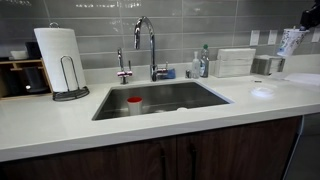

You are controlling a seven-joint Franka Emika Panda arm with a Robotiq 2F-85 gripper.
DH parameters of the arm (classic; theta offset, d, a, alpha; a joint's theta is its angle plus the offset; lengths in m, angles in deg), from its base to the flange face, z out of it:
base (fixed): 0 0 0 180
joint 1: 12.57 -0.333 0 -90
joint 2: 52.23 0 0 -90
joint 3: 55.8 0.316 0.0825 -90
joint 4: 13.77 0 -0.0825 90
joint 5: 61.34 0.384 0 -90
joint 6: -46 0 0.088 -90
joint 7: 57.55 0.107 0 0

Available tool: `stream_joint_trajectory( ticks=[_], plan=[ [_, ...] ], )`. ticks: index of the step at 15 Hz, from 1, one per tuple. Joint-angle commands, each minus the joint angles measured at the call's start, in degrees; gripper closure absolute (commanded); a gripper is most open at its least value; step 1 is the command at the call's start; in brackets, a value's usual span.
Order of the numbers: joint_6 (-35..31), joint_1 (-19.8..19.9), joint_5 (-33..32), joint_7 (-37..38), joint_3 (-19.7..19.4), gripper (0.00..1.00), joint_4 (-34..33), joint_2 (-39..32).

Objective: Place the cup between the two paper towels on the counter

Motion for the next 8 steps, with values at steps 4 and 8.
stream_joint_trajectory(
  ticks=[4, 8],
  plan=[
    [2.23, -1.0, 2.97, 5.31, -1.85, 0.99, -5.61, -4.51],
    [2.01, -0.47, 6.51, 13.79, -2.81, 0.99, -12.67, -12.46]
  ],
)
